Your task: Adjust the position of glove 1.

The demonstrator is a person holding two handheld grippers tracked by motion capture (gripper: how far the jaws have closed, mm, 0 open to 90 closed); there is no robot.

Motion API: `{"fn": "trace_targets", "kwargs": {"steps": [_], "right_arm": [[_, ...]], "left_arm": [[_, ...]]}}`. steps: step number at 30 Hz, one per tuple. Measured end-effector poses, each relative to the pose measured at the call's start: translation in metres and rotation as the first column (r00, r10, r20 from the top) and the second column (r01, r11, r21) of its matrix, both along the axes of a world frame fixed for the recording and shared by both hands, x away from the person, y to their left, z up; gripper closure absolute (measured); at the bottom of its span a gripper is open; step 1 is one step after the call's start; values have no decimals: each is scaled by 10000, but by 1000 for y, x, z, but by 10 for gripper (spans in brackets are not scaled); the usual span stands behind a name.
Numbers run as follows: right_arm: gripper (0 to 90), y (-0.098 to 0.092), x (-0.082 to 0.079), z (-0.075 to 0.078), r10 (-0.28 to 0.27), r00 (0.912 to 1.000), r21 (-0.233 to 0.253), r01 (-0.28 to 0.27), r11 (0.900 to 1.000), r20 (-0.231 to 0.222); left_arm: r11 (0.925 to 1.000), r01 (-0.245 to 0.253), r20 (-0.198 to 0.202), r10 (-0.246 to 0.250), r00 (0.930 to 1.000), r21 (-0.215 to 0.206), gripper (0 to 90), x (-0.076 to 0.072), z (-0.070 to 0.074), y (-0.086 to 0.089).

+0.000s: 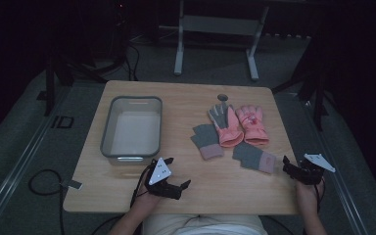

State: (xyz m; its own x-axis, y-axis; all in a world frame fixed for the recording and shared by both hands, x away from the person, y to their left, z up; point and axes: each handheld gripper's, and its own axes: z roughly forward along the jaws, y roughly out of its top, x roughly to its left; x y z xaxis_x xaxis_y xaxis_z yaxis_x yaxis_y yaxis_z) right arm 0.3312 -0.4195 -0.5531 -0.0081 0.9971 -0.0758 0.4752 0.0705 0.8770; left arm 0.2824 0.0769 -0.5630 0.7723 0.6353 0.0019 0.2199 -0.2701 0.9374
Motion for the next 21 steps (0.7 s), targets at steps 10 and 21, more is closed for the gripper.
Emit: {"fn": "trace_targets", "kwargs": {"steps": [10,21], "right_arm": [[112,1,0,0,205,9995,-3,-205,9998,-235],[127,-9,2,12,-12,9977,179,25,9998,-684]], "left_arm": [[9999,32,-9,-32,10000,-140,11,0,0,2],[9995,136,-80,-138,9999,-291,11,1,0,3]]}}
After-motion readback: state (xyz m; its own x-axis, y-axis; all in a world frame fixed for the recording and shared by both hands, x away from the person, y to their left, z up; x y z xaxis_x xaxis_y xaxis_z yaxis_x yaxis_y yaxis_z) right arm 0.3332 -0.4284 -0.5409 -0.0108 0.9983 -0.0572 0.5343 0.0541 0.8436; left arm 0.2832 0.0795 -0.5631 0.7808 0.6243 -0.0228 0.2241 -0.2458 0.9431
